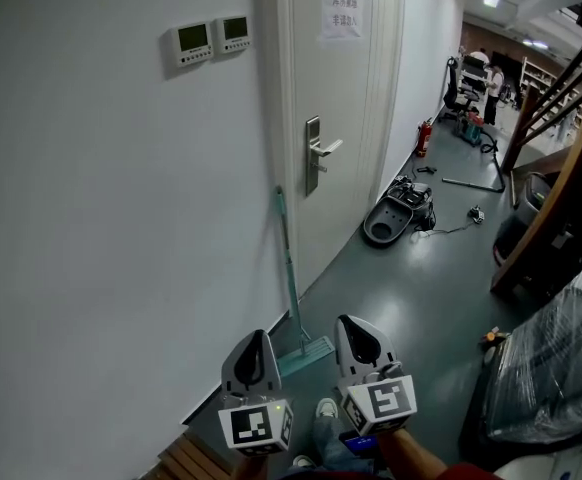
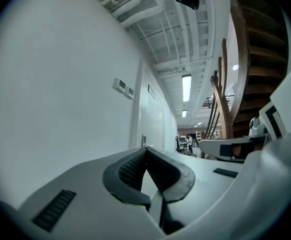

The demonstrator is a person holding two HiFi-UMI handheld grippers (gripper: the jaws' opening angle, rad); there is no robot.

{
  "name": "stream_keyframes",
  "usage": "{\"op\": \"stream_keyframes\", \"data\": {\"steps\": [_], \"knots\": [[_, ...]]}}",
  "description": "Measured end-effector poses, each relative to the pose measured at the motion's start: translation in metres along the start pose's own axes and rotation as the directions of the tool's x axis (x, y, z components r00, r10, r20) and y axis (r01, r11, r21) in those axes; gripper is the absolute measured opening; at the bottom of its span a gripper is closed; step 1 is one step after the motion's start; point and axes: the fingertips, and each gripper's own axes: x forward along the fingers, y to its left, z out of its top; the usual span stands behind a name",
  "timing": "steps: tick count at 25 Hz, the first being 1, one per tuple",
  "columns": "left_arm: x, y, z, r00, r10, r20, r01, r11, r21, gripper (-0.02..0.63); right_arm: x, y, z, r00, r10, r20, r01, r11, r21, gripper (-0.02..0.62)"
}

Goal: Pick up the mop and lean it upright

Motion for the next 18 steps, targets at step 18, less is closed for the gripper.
{"op": "stream_keyframes", "data": {"steps": [18], "knots": [[0.191, -0.003, -0.005, 1.0, 0.001, -0.022, 0.0, 1.0, 0.02, 0.014, 0.157, -0.115, -0.005, 1.0, 0.009, 0.006, -0.009, 0.999, 0.031, 0.017]]}}
